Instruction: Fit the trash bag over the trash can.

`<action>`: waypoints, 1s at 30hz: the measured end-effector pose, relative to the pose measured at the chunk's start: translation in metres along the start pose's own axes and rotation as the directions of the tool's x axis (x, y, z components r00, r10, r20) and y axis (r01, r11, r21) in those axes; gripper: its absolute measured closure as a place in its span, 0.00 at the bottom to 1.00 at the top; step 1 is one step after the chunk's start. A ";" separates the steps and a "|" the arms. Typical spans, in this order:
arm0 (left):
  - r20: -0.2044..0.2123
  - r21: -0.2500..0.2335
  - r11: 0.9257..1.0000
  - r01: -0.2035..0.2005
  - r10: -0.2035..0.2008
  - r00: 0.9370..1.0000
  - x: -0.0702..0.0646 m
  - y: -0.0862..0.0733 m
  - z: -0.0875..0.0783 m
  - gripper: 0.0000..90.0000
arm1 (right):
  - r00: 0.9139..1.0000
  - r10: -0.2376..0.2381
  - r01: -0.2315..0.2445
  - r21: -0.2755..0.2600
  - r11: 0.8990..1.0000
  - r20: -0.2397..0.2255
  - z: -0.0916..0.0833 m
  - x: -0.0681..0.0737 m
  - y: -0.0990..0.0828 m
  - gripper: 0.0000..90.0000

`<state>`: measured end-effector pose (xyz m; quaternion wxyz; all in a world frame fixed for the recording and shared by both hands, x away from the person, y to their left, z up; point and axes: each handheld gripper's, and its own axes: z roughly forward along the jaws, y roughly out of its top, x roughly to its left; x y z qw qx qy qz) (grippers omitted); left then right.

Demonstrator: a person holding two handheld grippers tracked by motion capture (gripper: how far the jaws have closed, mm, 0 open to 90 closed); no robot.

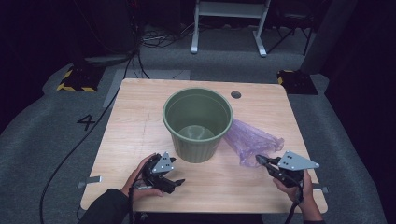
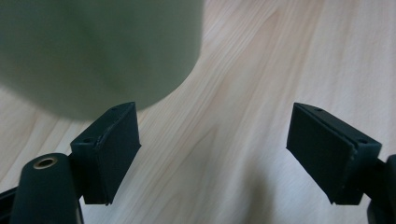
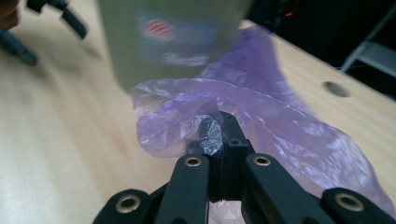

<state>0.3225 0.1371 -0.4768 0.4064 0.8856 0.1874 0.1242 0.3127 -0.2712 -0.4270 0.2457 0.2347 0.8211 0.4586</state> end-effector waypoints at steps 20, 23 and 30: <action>0.135 -0.065 0.994 -0.084 0.093 0.986 -0.037 0.050 0.045 0.21 | 0.984 -0.050 0.069 0.106 0.992 -0.172 0.049 0.042 -0.006 0.97; 0.149 -0.077 0.993 -0.089 0.099 0.984 -0.038 0.056 0.053 0.21 | 0.983 -0.054 0.074 0.110 0.991 -0.174 0.051 0.045 -0.007 0.97; 0.160 -0.052 0.994 -0.094 0.101 0.982 -0.037 0.061 0.073 0.20 | 0.983 -0.051 0.072 0.111 0.991 -0.178 0.053 0.045 -0.010 0.96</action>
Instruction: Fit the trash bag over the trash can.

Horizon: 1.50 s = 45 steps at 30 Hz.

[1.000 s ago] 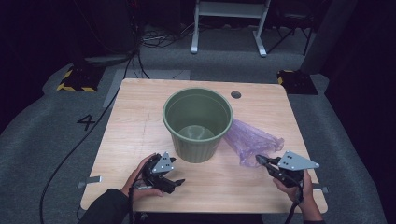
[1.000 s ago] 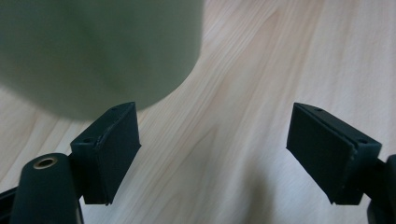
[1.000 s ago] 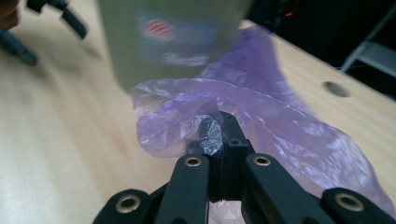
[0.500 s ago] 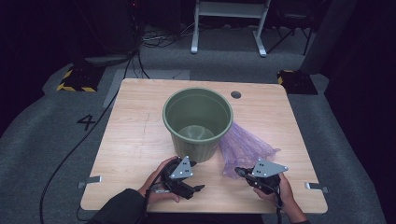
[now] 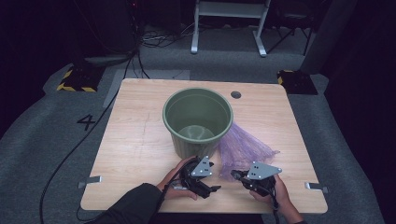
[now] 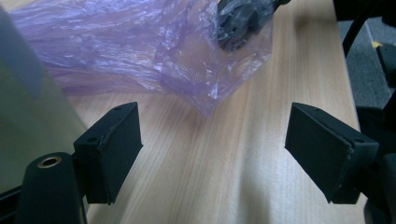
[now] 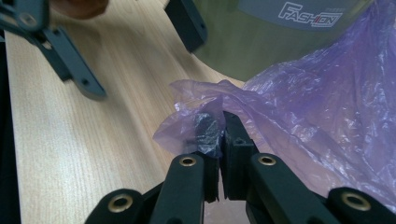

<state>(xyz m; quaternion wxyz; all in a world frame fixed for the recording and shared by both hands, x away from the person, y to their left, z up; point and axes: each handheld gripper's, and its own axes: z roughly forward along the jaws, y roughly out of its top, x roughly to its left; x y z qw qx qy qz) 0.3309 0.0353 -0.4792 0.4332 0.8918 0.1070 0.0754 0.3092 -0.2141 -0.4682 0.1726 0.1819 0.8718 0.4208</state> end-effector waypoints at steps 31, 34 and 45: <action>-0.084 0.026 0.997 -0.069 0.071 0.994 0.002 0.008 0.016 1.00 | 0.994 -0.014 0.012 -0.021 1.000 -0.109 -0.014 0.001 -0.003 0.40; -0.095 0.048 0.996 -0.077 0.081 0.992 0.004 0.006 0.012 1.00 | 0.996 0.006 -0.006 -0.009 1.000 -0.087 -0.019 0.000 -0.005 0.30; -0.096 0.073 0.991 -0.111 0.118 0.988 0.004 -0.005 -0.006 1.00 | 0.998 -0.015 0.010 -0.082 0.997 -0.055 -0.050 0.004 -0.005 0.32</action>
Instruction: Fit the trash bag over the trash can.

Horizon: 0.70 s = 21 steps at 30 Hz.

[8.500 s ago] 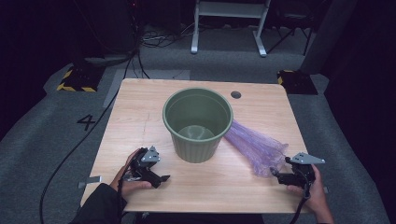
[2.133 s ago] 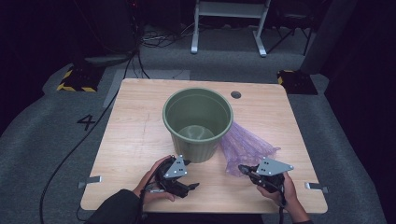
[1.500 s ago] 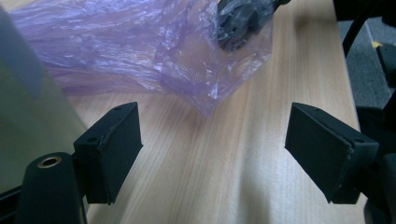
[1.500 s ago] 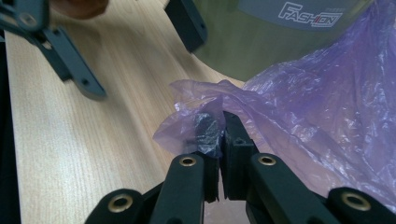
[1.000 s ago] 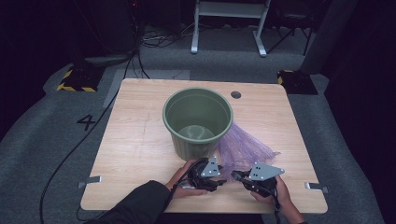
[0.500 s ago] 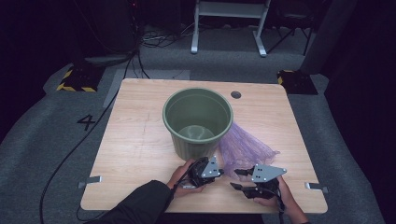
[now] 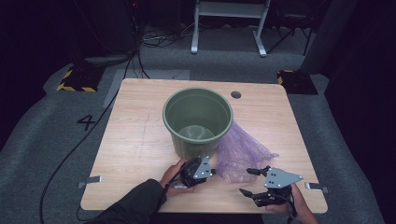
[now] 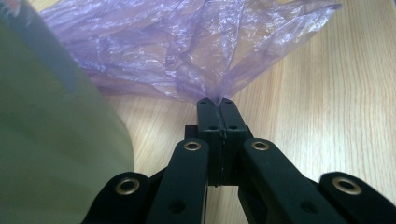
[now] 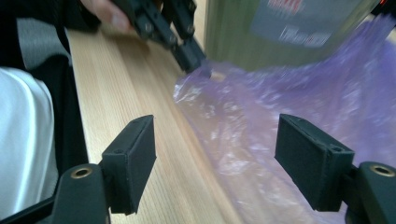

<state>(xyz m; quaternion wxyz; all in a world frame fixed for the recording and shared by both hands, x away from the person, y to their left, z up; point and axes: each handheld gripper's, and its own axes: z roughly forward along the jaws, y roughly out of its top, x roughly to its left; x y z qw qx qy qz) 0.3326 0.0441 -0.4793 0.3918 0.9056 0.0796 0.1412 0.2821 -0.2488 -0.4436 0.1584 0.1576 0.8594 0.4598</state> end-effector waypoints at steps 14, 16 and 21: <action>-0.022 0.081 0.996 0.033 -0.032 0.999 0.008 -0.044 -0.034 1.00 | 0.945 0.174 -0.173 -0.029 0.985 0.279 -0.024 -0.051 0.000 0.37; -0.028 0.082 0.995 0.054 -0.052 0.998 0.009 -0.051 -0.038 1.00 | 0.935 0.200 -0.202 -0.021 0.979 0.294 -0.017 -0.062 -0.002 0.35; -0.040 0.083 0.993 0.083 -0.080 0.996 0.013 -0.061 -0.048 0.99 | 0.909 0.256 -0.276 0.013 0.961 0.330 0.002 -0.081 -0.005 0.30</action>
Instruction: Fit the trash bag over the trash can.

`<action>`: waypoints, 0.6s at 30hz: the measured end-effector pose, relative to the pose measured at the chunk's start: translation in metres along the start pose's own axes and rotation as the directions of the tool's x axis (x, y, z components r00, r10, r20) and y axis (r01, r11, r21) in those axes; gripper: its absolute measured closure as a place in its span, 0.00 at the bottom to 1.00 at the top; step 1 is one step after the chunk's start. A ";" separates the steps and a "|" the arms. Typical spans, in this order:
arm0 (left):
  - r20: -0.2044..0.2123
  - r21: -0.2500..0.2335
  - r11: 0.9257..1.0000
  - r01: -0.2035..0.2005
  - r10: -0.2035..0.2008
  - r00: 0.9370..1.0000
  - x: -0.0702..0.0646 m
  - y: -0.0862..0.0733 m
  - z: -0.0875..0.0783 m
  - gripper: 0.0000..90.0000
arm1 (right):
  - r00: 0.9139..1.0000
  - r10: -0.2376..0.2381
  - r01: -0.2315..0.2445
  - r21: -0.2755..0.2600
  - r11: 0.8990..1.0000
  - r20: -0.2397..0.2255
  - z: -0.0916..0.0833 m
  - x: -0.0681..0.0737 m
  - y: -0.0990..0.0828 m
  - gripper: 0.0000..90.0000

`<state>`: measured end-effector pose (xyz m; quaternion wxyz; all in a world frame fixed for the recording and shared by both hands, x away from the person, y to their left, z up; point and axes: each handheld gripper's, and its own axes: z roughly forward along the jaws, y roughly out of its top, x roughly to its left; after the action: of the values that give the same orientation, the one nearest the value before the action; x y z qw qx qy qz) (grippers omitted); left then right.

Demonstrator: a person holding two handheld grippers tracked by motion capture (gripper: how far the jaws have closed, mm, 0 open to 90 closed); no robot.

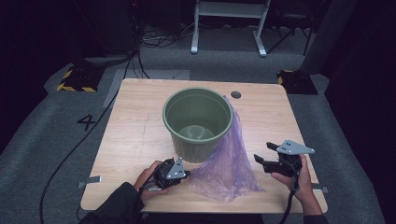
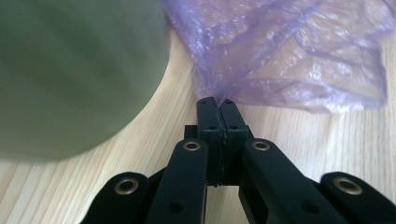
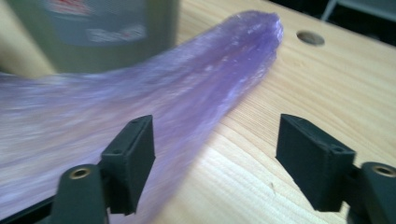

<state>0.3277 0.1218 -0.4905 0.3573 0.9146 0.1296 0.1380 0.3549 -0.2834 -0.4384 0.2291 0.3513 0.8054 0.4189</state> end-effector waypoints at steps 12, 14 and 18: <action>-0.008 -0.005 0.999 0.037 -0.037 0.999 0.006 -0.016 -0.008 0.83 | 0.990 0.124 -0.121 0.047 0.991 -0.059 0.070 -0.023 0.008 0.26; -0.024 0.002 0.999 0.048 -0.048 0.999 0.008 -0.017 -0.009 0.74 | 0.990 0.129 -0.126 0.049 0.991 -0.059 0.075 -0.024 0.008 0.25; -0.054 -0.002 0.996 0.086 -0.086 0.995 0.009 -0.024 -0.013 0.49 | 0.984 0.150 -0.143 0.078 0.987 -0.094 0.090 -0.027 0.012 0.21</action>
<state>0.3280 0.1493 -0.4966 0.3593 0.9041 0.1784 0.1470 0.4365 -0.2525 -0.4753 0.1444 0.3961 0.8022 0.4227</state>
